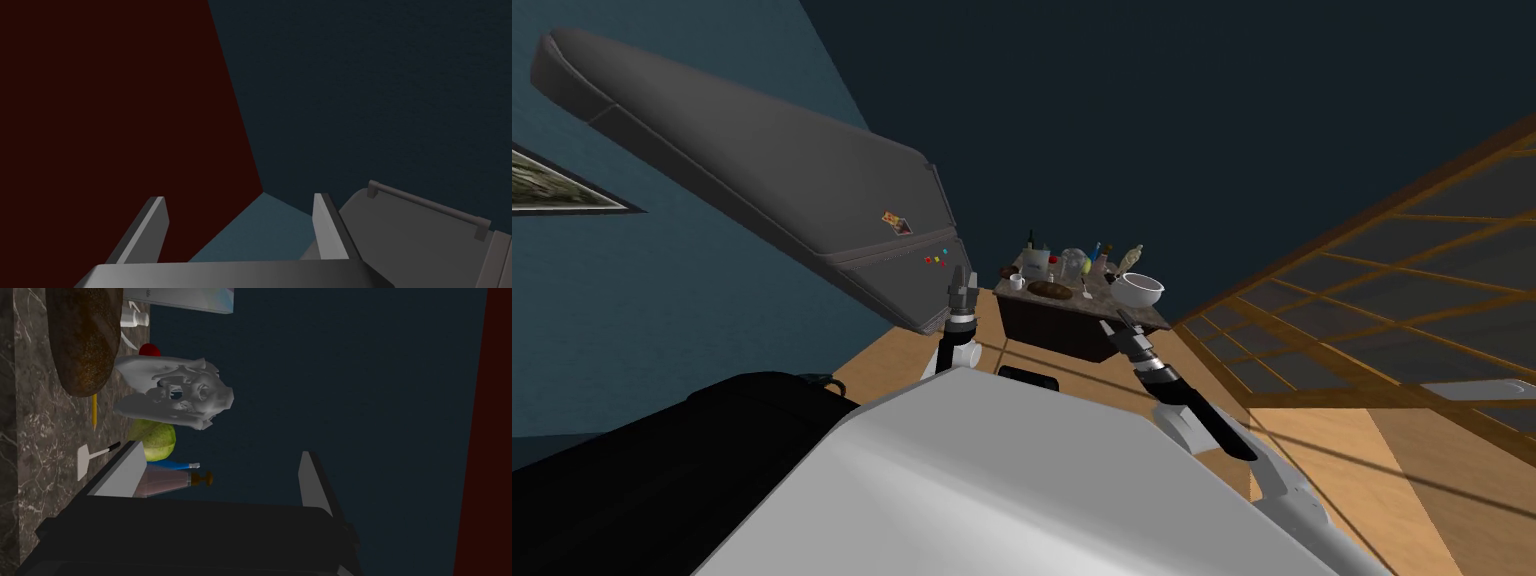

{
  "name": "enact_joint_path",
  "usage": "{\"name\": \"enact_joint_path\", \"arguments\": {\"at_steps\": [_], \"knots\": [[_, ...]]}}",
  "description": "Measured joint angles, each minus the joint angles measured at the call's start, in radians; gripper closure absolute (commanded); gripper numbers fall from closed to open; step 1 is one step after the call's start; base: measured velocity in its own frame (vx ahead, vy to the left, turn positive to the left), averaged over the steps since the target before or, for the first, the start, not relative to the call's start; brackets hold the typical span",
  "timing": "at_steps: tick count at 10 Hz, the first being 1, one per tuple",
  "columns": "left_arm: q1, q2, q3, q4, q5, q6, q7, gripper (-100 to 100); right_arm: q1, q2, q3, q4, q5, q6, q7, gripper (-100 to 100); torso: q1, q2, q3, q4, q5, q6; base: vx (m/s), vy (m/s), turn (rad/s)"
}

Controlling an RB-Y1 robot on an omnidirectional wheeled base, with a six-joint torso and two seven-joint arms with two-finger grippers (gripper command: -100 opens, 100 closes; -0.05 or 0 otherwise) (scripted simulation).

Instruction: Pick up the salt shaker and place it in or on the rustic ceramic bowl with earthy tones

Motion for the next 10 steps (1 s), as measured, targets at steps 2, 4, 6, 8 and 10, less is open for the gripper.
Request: {"name": "enact_joint_path", "arguments": {"at_steps": [2,4,6,8,10], "knots": [[0.0,0.0,0.0,0.0,0.0,0.0,0.0,0,0.004,-0.055,0.003,0.011,-0.016,0.002,-0.004,-100,0.001,0.0,0.0,0.0,0.0,0.001,-0.01,-0.028,0.111],[0.0,0.0,0.0,0.0,0.0,0.0,0.0,0,0.006,-0.122,0.017,0.037,-0.046,0.004,-0.01,-100,0.0,-0.001,-0.001,0.0,0.0,0.001,-0.006,-0.026,0.075],[0.0,0.0,0.0,0.0,0.0,0.0,0.0,0,0.01,-0.173,0.026,0.048,-0.069,0.013,-0.011,-100,0.002,-0.001,-0.001,0.0,0.0,0.0,-0.001,-0.017,0.213],[0.0,0.0,0.0,0.0,0.0,0.0,0.0,0,0.007,-0.226,0.035,0.063,-0.083,0.018,-0.013,-100,0.002,-0.001,-0.001,0.0,0.0,0.002,0.004,-0.013,0.133],[0.0,0.0,0.0,0.0,0.0,0.0,0.0,0,0.011,-0.287,0.054,0.091,-0.11,0.02,-0.017,-100,0.002,-0.002,-0.001,0.0,0.0,0.001,0.008,-0.014,0.09]]}}
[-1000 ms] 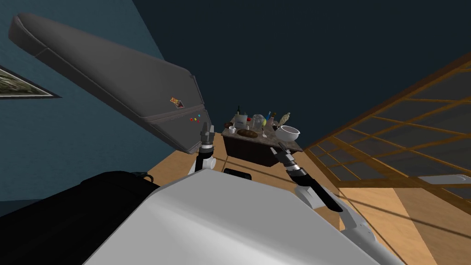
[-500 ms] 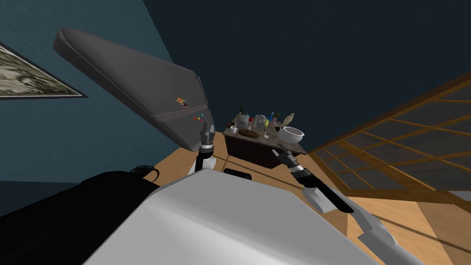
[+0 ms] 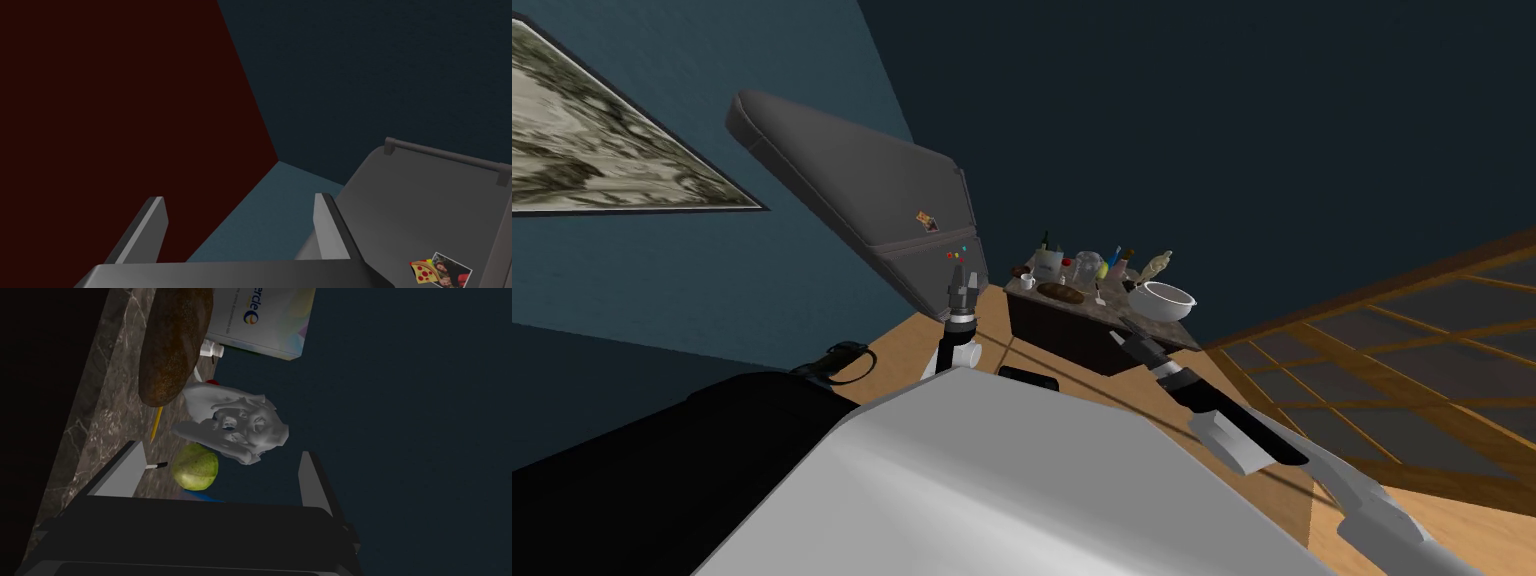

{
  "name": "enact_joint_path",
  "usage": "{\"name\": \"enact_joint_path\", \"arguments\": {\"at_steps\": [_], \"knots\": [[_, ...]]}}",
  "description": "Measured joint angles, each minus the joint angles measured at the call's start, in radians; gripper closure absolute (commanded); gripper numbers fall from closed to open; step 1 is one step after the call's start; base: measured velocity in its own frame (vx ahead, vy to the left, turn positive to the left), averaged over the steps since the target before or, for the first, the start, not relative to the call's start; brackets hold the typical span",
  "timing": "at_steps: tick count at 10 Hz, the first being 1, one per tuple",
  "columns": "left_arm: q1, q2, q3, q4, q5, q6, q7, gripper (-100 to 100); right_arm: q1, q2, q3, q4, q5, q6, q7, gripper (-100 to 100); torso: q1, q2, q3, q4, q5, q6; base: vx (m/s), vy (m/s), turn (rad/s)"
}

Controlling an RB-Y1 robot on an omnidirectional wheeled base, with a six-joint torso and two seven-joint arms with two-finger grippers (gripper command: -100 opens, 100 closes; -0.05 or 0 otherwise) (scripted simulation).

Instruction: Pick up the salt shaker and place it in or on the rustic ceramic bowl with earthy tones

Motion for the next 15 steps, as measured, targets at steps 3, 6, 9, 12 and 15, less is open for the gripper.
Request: {"name": "enact_joint_path", "arguments": {"at_steps": [3,6,9,12,15], "knots": [[0.0,0.0,0.0,0.0,0.0,0.0,0.0,0,-0.006,-0.083,0.023,0.033,-0.03,0.009,-0.009,-100,0.001,-0.001,0.0,0.0,0.0,0.0,0.015,-0.005,0.144],[0.0,0.0,0.0,0.0,0.0,0.0,0.0,0,-0.002,-0.164,0.04,0.056,-0.062,0.021,-0.01,-100,0.001,-0.001,-0.001,0.0,0.0,0.0,0.022,0.003,0.158],[0.0,0.0,0.0,0.0,0.0,0.0,0.0,0,-0.006,-0.246,0.061,0.081,-0.092,0.038,-0.016,-100,0.002,-0.002,-0.001,0.0,0.0,0.0,0.041,0.013,0.294],[0.0,0.0,0.0,0.0,0.0,0.0,0.0,0,0.0,-0.336,0.08,0.105,-0.126,0.054,-0.021,-100,0.002,-0.001,-0.001,0.0,0.0,0.001,0.039,0.009,0.125],[0.0,0.0,0.0,0.0,0.0,0.0,0.0,0,0.007,-0.42,0.107,0.13,-0.172,0.088,-0.015,-100,0.004,-0.004,-0.002,-0.001,0.001,-0.001,0.059,0.022,0.232]]}}
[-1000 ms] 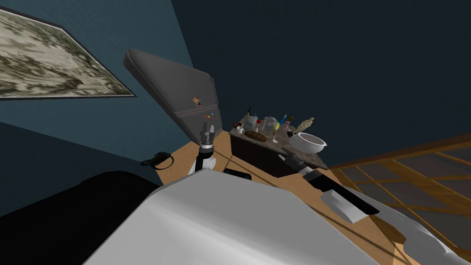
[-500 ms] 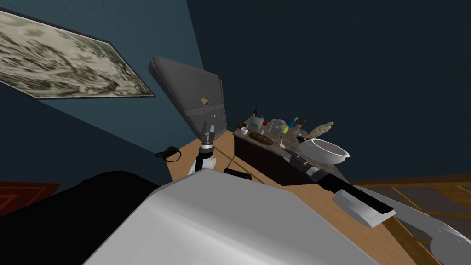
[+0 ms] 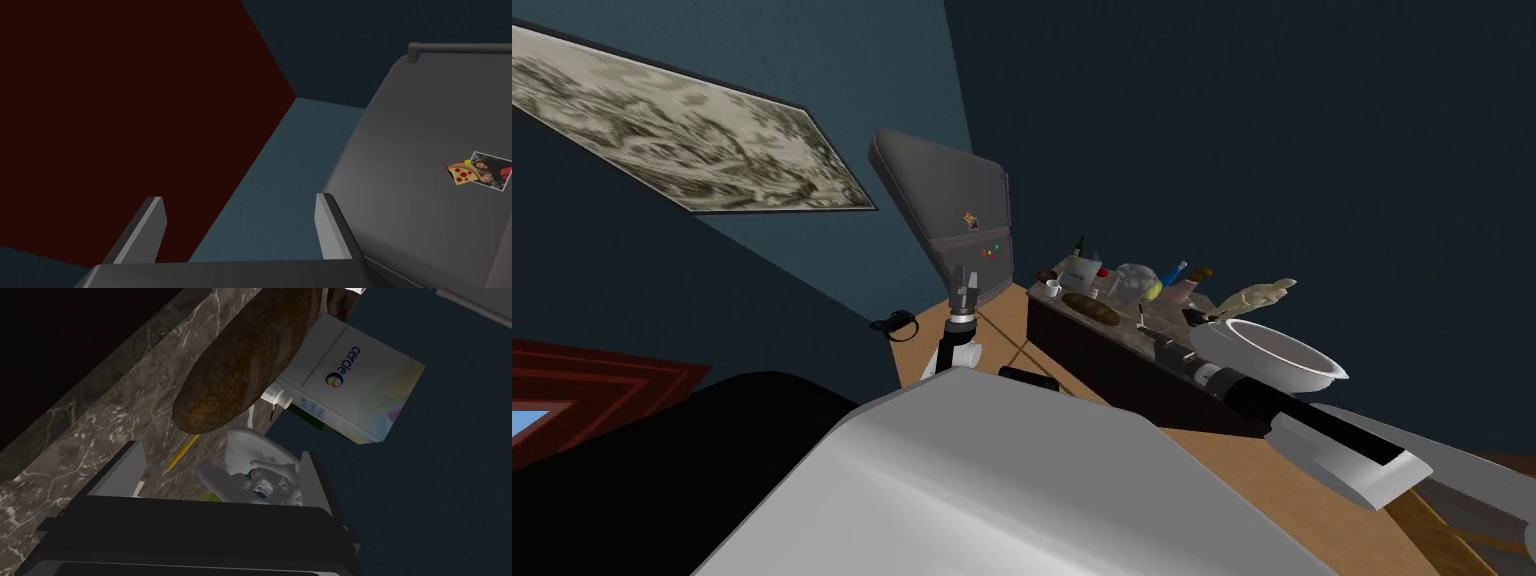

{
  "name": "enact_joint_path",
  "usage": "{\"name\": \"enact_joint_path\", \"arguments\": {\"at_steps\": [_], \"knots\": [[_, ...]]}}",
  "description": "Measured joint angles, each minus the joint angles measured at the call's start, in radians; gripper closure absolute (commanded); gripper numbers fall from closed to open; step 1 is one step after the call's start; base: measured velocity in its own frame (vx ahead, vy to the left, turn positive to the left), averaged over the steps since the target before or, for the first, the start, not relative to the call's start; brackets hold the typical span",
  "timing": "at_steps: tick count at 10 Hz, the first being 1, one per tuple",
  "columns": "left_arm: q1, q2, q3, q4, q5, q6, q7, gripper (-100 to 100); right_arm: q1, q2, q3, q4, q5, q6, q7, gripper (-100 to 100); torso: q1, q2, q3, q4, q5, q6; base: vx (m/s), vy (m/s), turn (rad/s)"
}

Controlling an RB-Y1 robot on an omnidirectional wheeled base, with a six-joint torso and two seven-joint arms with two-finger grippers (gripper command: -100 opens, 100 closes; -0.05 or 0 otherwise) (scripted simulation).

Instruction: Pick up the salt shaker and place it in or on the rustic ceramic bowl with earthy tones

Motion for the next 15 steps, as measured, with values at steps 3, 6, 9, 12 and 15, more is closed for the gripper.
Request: {"name": "enact_joint_path", "arguments": {"at_steps": [3,6,9,12,15], "knots": [[0.0,0.0,0.0,0.0,0.0,0.0,0.0,0,-0.045,-0.072,0.061,0.053,0.013,0.01,-0.043,-100,-0.001,0.001,0.001,0.0,0.0,0.0,0.047,0.013,0.152],[0.0,0.0,0.0,0.0,0.0,0.0,0.0,0,0.007,-0.156,0.052,0.052,-0.048,0.024,-0.023,-100,0.0,0.001,0.0,0.0,0.0,0.0,0.056,0.019,0.153],[0.0,0.0,0.0,0.0,0.0,0.0,0.0,0,0.036,-0.252,0.069,0.049,-0.134,0.055,0.018,-100,0.0,-0.002,-0.001,0.0,0.0,0.002,0.08,0.02,0.143],[0.0,0.0,0.0,0.0,0.0,0.0,0.0,0,0.029,-0.29,0.1,0.072,-0.126,0.061,-0.009,-100,0.002,0.002,0.001,0.0,0.0,0.0,0.077,0.039,0.247],[0.0,0.0,0.0,0.0,0.0,0.0,0.0,0,0.05,-0.365,0.146,0.112,-0.113,0.095,-0.061,-100,0.001,-0.006,-0.003,-0.001,0.0,0.001,0.169,0.029,0.265]]}}
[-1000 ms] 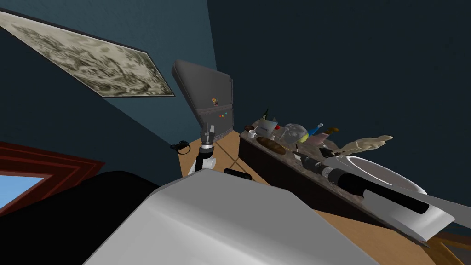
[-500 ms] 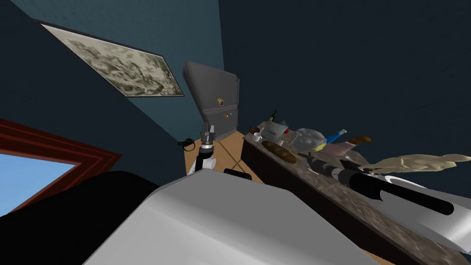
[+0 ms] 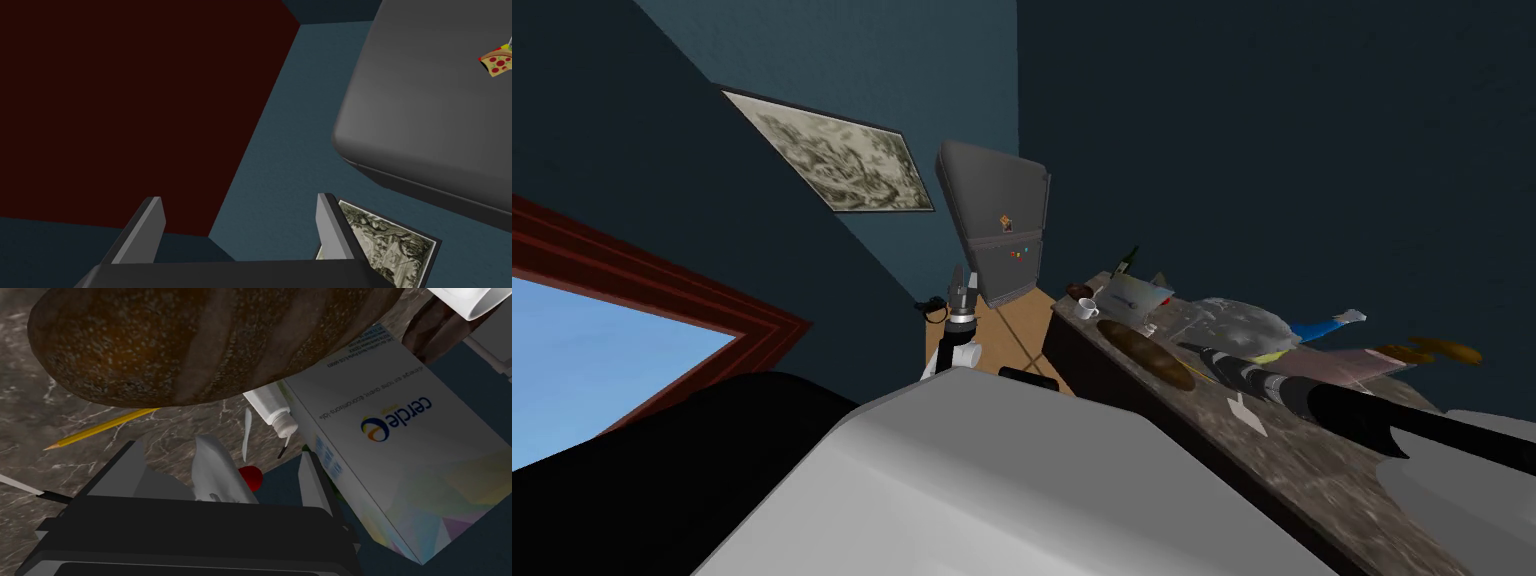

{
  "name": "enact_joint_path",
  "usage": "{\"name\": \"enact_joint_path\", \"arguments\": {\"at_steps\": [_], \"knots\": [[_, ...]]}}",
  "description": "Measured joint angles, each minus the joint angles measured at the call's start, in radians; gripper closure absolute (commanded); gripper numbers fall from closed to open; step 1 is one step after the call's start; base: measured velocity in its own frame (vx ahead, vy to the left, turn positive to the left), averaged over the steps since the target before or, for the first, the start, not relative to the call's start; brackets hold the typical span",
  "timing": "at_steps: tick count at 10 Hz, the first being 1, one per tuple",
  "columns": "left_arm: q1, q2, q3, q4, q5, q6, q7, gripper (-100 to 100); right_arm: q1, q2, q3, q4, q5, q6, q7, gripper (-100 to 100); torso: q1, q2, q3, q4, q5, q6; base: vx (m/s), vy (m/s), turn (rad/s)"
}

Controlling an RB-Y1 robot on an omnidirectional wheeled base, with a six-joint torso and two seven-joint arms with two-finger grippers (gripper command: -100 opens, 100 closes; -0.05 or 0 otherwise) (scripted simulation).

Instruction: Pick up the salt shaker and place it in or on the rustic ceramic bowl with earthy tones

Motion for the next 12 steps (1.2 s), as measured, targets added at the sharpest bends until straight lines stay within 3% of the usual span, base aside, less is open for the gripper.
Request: {"name": "enact_joint_path", "arguments": {"at_steps": [1,3,4,6,8,10,12], "knots": [[0.0,0.0,0.0,0.0,0.0,0.0,0.0,0,-0.004,-0.048,0.058,-0.004,-0.062,0.007,0.024,-100,0.001,-0.003,-0.002,-0.001,0.0,0.0,0.144,0.013,0.151],[0.0,0.0,0.0,0.0,0.0,0.0,0.0,0,0.022,-0.059,0.065,0.007,-0.05,0.042,0.015,-100,0.0,0.001,0.001,0.0,0.0,0.001,0.151,0.026,0.243],[0.0,0.0,0.0,0.0,0.0,0.0,0.0,0,0.012,-0.092,0.118,-0.003,-0.089,0.058,0.026,-100,0.002,-0.001,0.0,0.0,0.0,0.0,0.133,0.012,0.139],[0.0,0.0,0.0,0.0,0.0,0.0,0.0,0,0.063,-0.114,0.111,0.014,-0.065,0.077,-0.016,-100,0.001,0.002,0.001,0.001,0.0,0.001,0.129,0.013,0.255],[0.0,0.0,0.0,0.0,0.0,0.0,0.0,0,0.091,-0.148,0.16,0.005,-0.085,0.107,-0.035,-100,0.0,0.0,0.0,0.0,0.0,0.001,0.154,-0.013,0.124],[0.0,0.0,0.0,0.0,0.0,0.0,0.0,0,0.089,-0.132,0.196,-0.005,-0.1,0.141,-0.013,-100,-0.002,0.003,0.001,0.0,-0.002,0.001,0.085,0.021,0.133],[0.0,0.0,0.0,0.0,0.0,0.0,0.0,0,0.151,-0.126,0.207,0.003,-0.089,0.16,-0.037,-100,-0.004,0.002,0.001,0.0,-0.003,0.0,0.086,0.026,0.103]]}}
